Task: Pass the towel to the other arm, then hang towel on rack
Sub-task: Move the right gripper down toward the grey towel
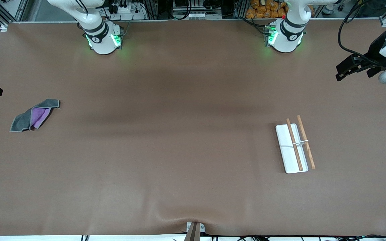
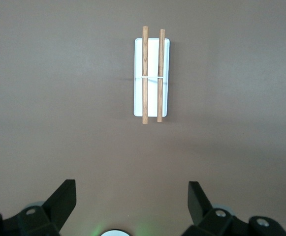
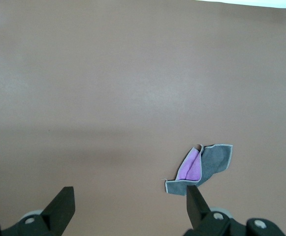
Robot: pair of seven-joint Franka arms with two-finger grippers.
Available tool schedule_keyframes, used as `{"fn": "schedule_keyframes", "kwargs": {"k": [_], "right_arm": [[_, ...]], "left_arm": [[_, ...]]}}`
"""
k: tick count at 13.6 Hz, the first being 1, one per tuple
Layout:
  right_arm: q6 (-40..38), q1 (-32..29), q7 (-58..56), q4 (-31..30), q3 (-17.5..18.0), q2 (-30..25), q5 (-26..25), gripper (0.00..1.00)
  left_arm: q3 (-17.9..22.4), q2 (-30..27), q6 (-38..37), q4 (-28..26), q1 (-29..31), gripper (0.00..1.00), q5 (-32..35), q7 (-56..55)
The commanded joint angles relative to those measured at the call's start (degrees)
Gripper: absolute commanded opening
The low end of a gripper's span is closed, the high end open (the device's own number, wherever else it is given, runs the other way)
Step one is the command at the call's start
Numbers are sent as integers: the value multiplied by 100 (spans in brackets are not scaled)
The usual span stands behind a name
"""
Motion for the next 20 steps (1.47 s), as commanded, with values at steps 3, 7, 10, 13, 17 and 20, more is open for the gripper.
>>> {"fn": "schedule_keyframes", "kwargs": {"k": [3, 7, 10, 13, 17, 20], "right_arm": [[-95, -71, 85, 121, 56, 36, 87, 100], [-95, -80, 103, 112, 56, 36, 87, 100], [-95, -71, 567, 112, 56, 36, 96, 100], [-95, -89, 552, 86, 56, 123, 87, 100], [-16, -386, 543, 68, 48, 720, 87, 100], [-51, -588, 507, 51, 48, 1099, -1, 100]], "left_arm": [[76, -108, -78, 2, -49, 100, -16, 91], [85, -90, -78, 99, -23, 100, 19, 134], [85, -90, -78, 55, -5, 100, 10, 293], [76, -55, -52, 107, 30, 100, -7, 284], [76, -37, -52, 98, 39, 100, -16, 284], [76, -37, -52, 178, 39, 100, -7, 284]]}}
